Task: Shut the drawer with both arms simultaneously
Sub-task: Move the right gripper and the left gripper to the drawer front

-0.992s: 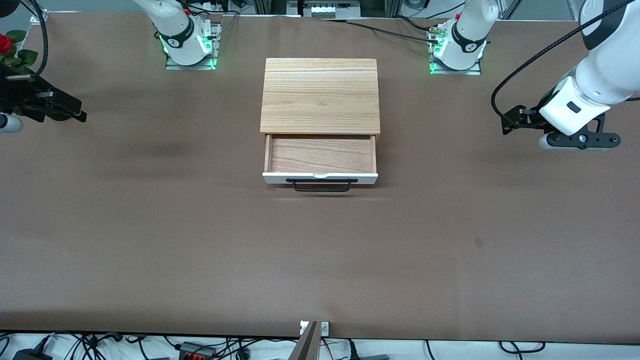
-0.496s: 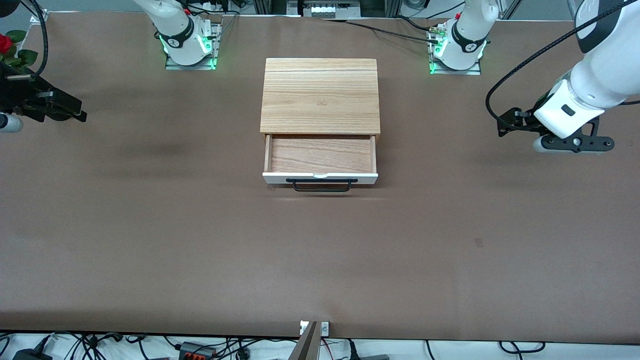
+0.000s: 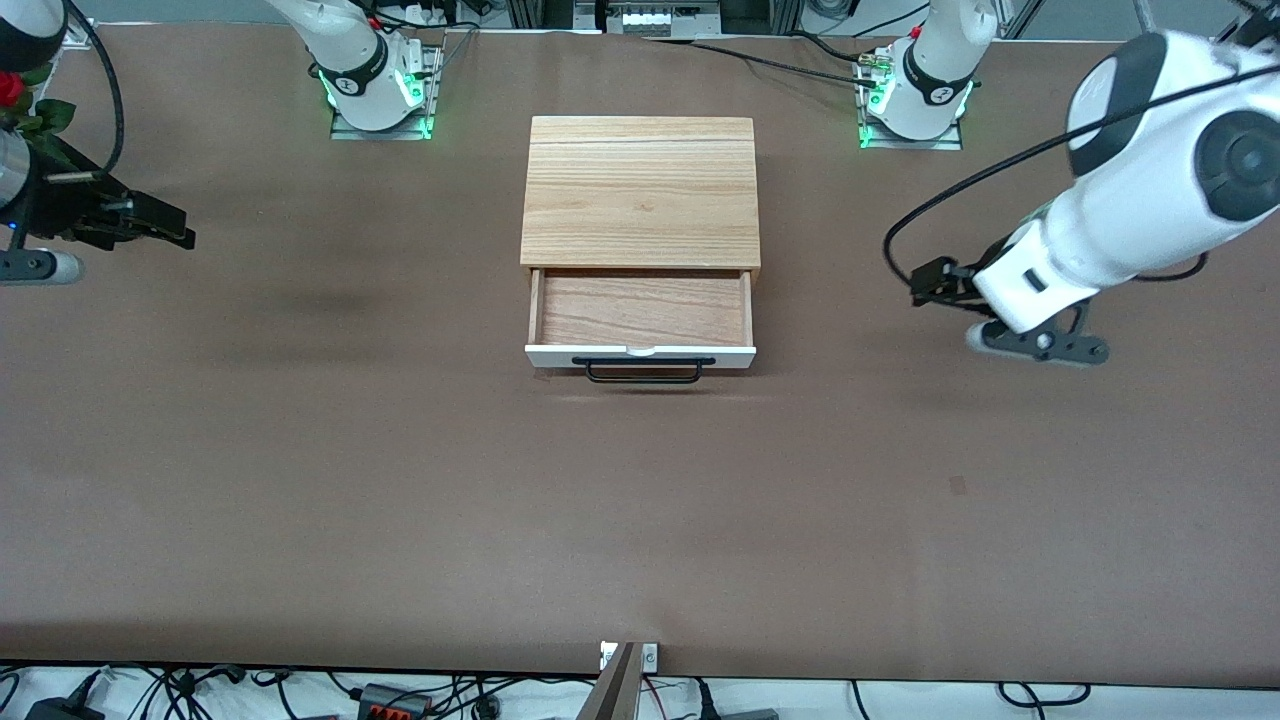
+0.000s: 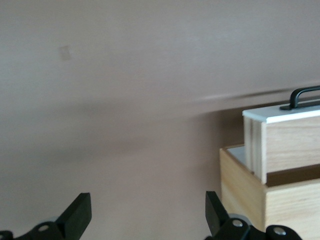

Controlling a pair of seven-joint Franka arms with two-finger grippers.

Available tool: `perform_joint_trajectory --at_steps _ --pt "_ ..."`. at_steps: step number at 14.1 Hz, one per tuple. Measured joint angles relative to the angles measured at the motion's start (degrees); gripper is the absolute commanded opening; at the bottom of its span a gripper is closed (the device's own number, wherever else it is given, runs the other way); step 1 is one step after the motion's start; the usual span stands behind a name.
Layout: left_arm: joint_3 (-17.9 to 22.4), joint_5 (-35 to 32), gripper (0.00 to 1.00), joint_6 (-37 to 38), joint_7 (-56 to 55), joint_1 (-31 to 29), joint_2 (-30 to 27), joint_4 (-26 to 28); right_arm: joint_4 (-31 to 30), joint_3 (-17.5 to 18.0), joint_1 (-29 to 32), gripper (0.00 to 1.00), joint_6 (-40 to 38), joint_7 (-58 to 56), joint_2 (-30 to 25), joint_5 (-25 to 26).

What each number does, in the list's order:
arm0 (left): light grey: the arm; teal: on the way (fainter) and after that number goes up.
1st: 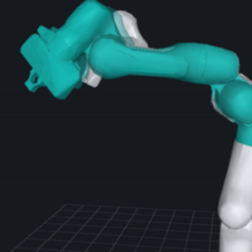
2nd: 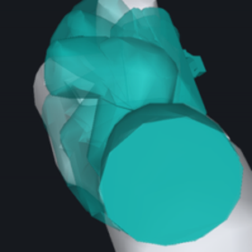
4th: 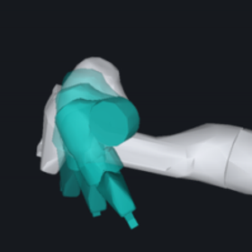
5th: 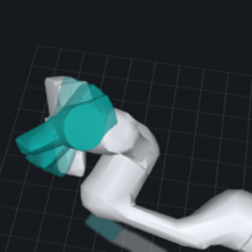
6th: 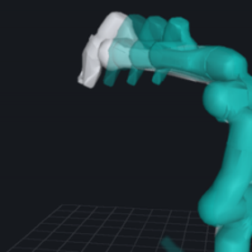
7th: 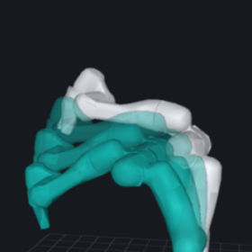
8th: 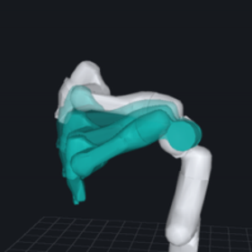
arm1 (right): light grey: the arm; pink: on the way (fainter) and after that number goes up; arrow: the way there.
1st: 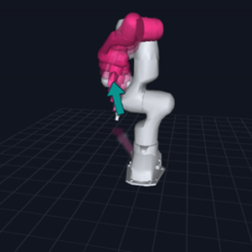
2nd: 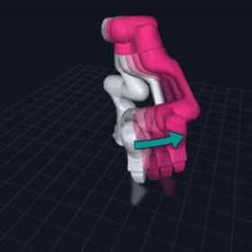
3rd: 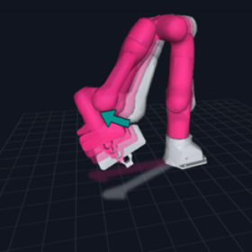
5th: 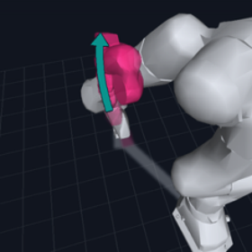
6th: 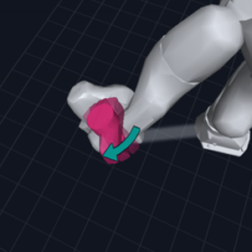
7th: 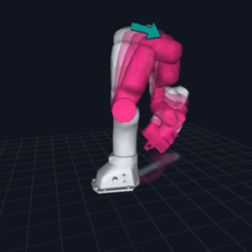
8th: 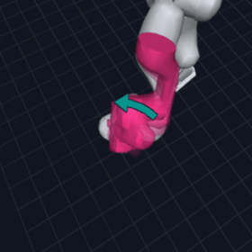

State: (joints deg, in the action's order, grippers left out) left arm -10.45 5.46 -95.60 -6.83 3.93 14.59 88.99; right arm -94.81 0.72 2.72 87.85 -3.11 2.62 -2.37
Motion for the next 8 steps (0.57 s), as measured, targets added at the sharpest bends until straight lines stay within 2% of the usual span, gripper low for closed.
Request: perform_joint_trajectory --at_steps 3,6,8 --pt "-0.06 0.12 1.00 -1.47 -2.16 3.15 6.32 -2.86 -0.07 -0.01 0.05 1.00 -0.73 -0.03 2.34 -11.23" --pt "-0.09 0.13 1.00 -5.49 -2.92 5.80 11.20 -4.22 -0.42 0.35 -0.36 1.00 -2.87 -2.75 7.46 -21.00" --pt "-0.10 0.15 1.00 -8.53 -3.00 6.85 13.46 -4.49 -0.64 0.60 -2.03 1.00 -2.53 -5.40 11.18 -25.66"
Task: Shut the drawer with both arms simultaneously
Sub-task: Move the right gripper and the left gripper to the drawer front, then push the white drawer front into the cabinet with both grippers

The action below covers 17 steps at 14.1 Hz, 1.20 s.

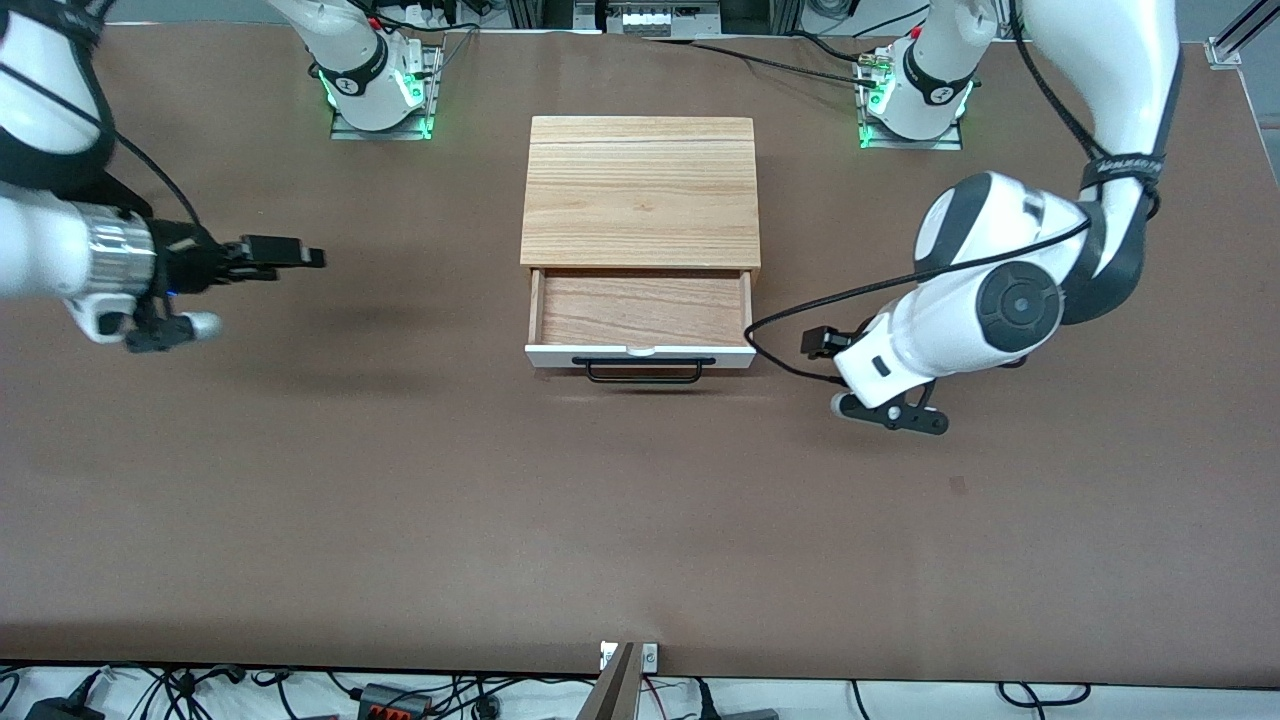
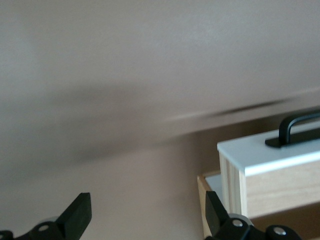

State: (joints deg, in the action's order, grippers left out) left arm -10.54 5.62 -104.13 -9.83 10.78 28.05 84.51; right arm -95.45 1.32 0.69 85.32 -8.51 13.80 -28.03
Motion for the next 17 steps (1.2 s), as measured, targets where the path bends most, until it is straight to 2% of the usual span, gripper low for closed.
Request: perform_joint_trajectory --at_steps 3,7,9,12,17 --pt "-0.01 1.37 1.00 -2.95 0.00 0.64 3.43 -0.82 -0.53 0.21 -4.76 1.00 8.10 -0.89 4.09 -3.84" --pt "-0.06 3.84 1.00 -3.61 0.00 1.74 8.28 -4.72 -4.91 0.45 -14.30 1.00 28.72 -0.89 7.51 -11.57" --pt "-0.11 3.94 1.00 -4.04 -0.01 3.48 9.69 -6.20 -5.40 0.47 -18.02 1.00 36.22 -0.96 10.02 -14.77" --pt "-0.12 3.95 1.00 -4.37 -0.25 5.36 10.45 -6.59 -5.43 0.42 -19.35 1.00 41.01 -6.80 13.32 -20.50" --pt "0.00 5.41 1.00 -3.91 -0.21 5.33 10.85 -6.51 -5.46 0.39 -19.61 1.00 43.34 -15.21 16.74 -30.12"
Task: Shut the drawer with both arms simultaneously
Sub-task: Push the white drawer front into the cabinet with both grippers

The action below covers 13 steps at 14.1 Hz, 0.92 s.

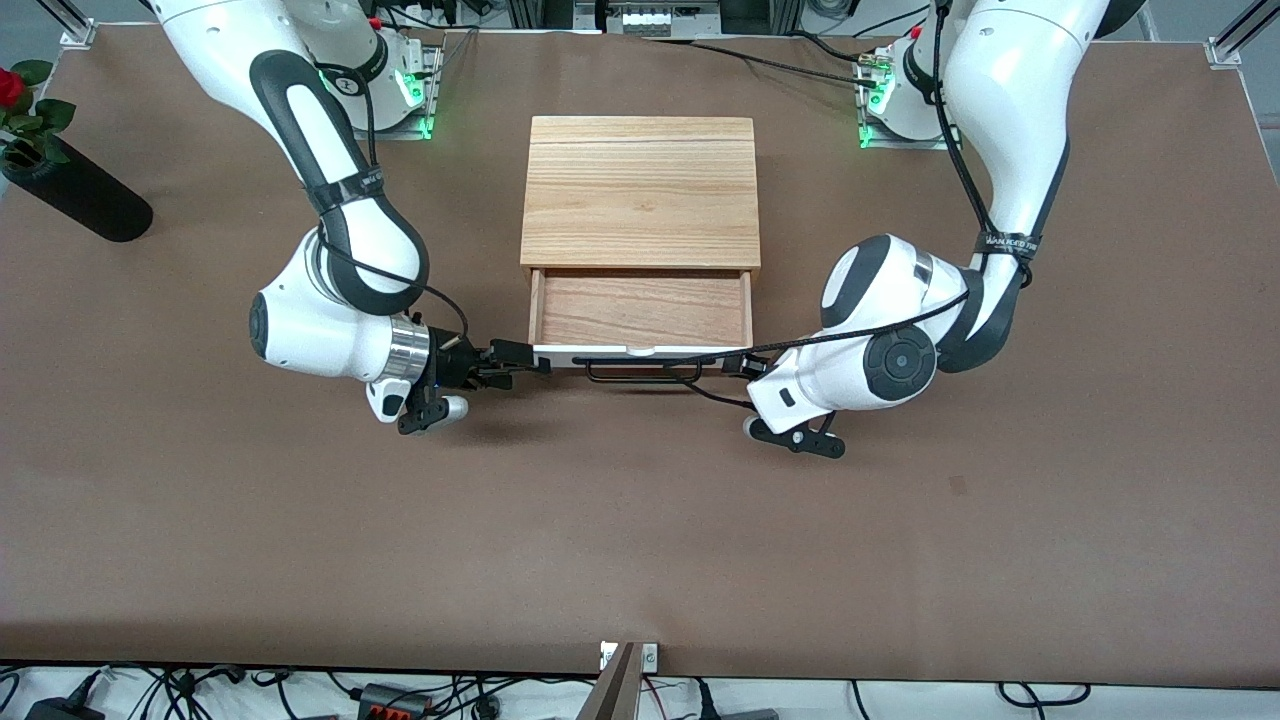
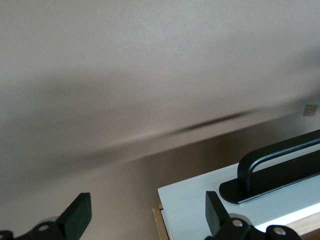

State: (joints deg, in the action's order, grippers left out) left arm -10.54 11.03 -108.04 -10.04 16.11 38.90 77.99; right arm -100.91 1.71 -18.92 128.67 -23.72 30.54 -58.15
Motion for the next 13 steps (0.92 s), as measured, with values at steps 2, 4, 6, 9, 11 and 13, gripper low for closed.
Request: perform_joint_trajectory --at_steps 2,4,6,9,11,13 --pt "-0.05 0.08 1.00 0.43 0.02 0.07 0.12 0.22 -0.01 0.01 -0.80 1.00 0.92 -0.54 0.15 -0.85" --pt "-0.06 0.09 1.00 1.87 0.02 0.42 0.31 0.37 -0.07 0.01 -2.29 1.00 2.08 -0.62 0.51 -1.04" --pt "0.00 0.09 1.00 2.59 0.02 0.53 0.36 0.29 -0.43 0.01 -3.38 1.00 2.55 -0.62 0.81 -1.10" --pt "-0.09 0.13 1.00 3.84 0.02 0.59 0.36 0.21 -0.87 0.00 -3.69 1.00 2.54 -0.63 1.36 -1.19" --pt "-0.43 0.12 1.00 4.81 0.03 0.59 0.37 0.18 -1.31 0.01 -3.89 1.00 2.00 -0.63 1.40 -1.47" --pt "-0.81 0.12 1.00 5.93 0.03 0.59 0.46 0.29 -1.52 -0.01 -3.93 1.00 0.44 -0.63 1.40 -1.52"
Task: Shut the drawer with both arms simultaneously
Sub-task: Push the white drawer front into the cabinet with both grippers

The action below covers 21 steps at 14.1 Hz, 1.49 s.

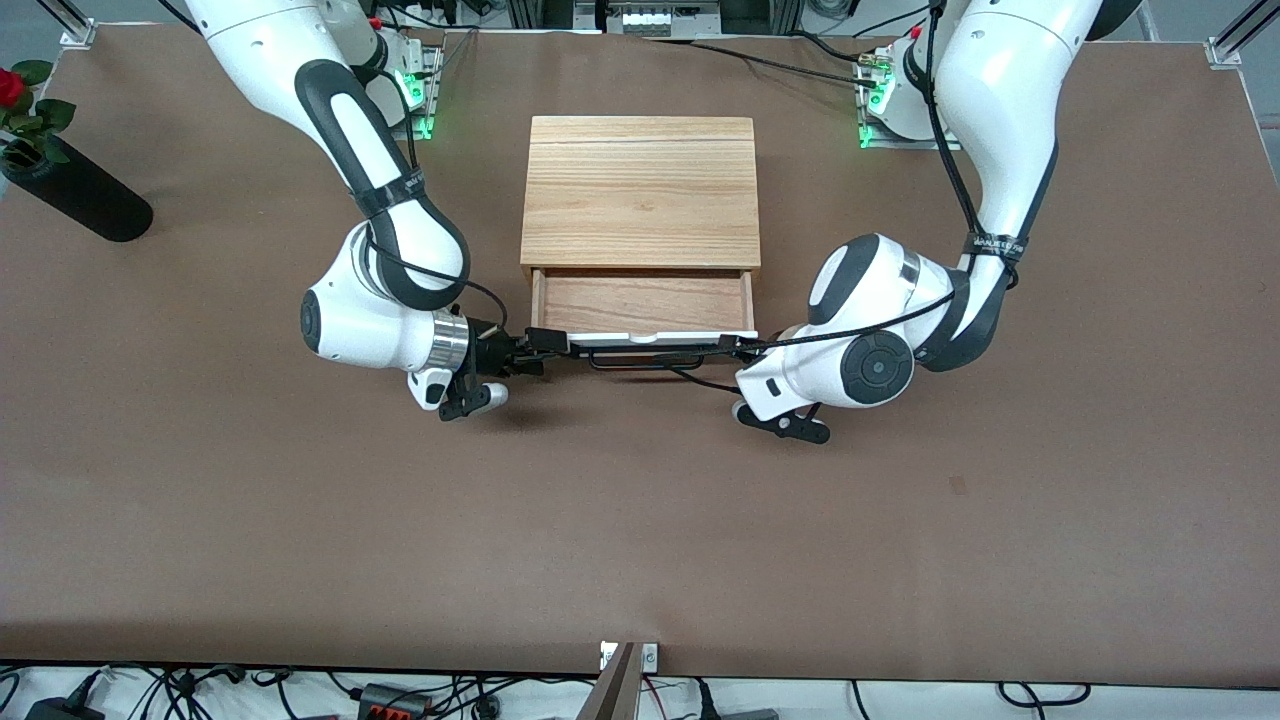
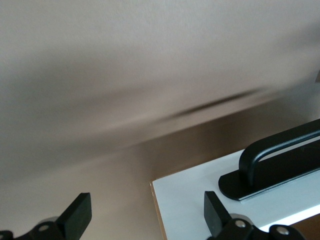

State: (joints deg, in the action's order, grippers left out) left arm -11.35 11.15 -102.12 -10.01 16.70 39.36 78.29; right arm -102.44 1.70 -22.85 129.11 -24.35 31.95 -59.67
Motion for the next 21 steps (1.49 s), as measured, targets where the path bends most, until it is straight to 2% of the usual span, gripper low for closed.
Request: perform_joint_trajectory --at_steps 10,21 --pt "-3.44 0.00 1.00 4.64 0.01 -0.12 0.10 3.17 -2.47 0.00 -0.12 1.00 -8.86 0.00 -0.45 -0.72" --pt "-4.13 0.01 1.00 6.86 1.71 -0.52 -4.41 8.70 -10.58 -0.07 -0.43 1.00 -9.34 -0.66 -4.37 -0.71"
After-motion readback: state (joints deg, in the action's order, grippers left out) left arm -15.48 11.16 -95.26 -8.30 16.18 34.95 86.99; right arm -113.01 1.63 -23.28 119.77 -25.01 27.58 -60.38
